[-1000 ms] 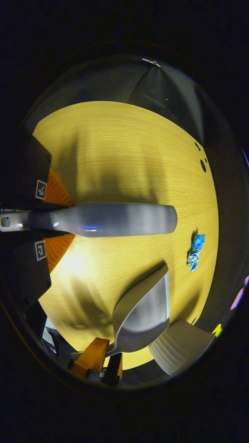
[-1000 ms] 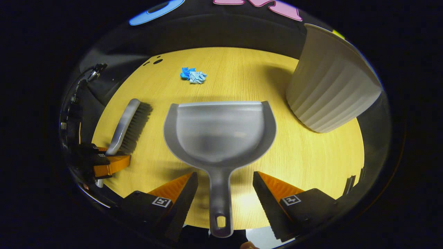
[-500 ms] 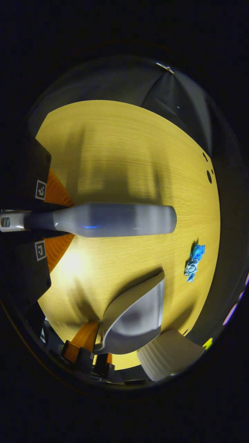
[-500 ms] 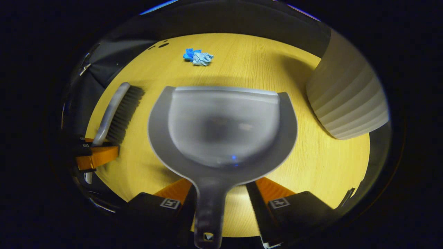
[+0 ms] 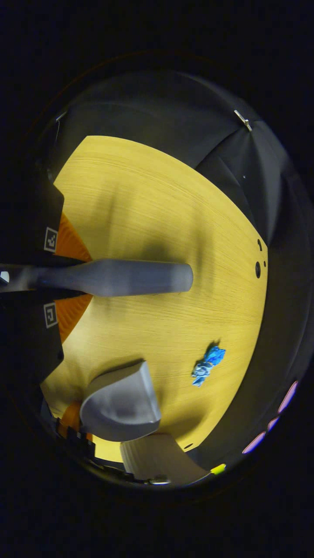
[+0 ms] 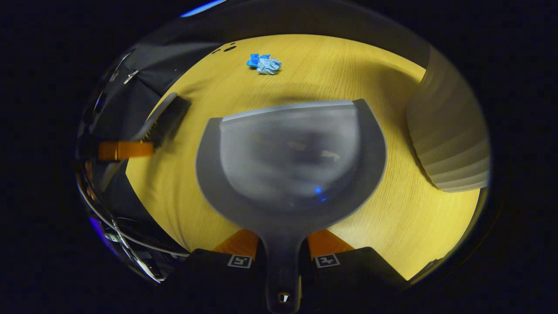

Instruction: Pick up the small broom and dustpan from the desktop, sweep the trash into the dustpan with the broom, and then empty the trash into the garbage bin.

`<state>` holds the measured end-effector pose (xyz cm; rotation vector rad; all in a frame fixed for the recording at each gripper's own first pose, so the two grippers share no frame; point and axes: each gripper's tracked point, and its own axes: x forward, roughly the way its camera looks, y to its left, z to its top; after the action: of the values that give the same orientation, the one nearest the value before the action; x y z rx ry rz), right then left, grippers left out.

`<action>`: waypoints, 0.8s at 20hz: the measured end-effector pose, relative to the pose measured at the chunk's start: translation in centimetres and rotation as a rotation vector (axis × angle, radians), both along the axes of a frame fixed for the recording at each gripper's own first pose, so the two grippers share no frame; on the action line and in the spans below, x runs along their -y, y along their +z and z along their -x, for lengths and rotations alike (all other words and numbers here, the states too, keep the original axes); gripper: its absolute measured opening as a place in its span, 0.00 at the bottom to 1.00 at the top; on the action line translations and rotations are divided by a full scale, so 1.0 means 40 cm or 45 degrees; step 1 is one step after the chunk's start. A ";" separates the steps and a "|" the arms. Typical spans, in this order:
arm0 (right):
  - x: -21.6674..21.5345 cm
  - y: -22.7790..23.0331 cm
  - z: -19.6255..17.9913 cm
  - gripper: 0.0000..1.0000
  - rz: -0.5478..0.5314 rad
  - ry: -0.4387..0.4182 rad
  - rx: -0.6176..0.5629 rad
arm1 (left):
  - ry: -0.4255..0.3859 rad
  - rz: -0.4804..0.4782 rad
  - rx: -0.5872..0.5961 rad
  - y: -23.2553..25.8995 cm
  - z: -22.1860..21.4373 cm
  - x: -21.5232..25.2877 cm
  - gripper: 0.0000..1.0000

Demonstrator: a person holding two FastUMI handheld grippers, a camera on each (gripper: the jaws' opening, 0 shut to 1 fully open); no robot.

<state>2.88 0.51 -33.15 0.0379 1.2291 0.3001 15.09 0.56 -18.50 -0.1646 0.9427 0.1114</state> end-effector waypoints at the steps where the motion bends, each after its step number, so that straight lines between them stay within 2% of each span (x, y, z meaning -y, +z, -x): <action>1: 0.004 -0.002 0.003 0.41 0.014 0.026 -0.001 | -0.036 -0.048 0.006 0.013 -0.034 -0.020 0.28; 3: 0.014 0.006 0.008 0.37 0.014 0.053 0.023 | -0.134 -0.142 0.024 0.034 -0.115 -0.047 0.28; 6: 0.025 0.002 0.006 0.35 0.024 0.012 0.059 | -0.267 -0.163 0.032 0.052 -0.232 -0.034 0.28; 9: 0.022 -0.001 0.002 0.35 0.032 -0.039 0.063 | -0.428 -0.268 0.053 0.067 -0.337 -0.017 0.28; 14: 0.038 0.016 0.023 0.35 0.079 -0.051 0.092 | -0.636 -0.344 0.097 0.099 -0.464 0.033 0.28; 15: 0.045 0.029 0.039 0.35 0.081 -0.060 0.094 | -0.685 -0.378 0.099 0.101 -0.486 0.040 0.31; 16: 0.040 0.025 0.041 0.35 0.077 -0.077 0.092 | -0.740 -0.407 0.101 0.106 -0.502 0.046 0.28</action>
<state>1.23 -1.08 -32.13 0.0115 1.1622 0.2097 35.18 -1.28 -14.24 0.3985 0.8495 -0.2797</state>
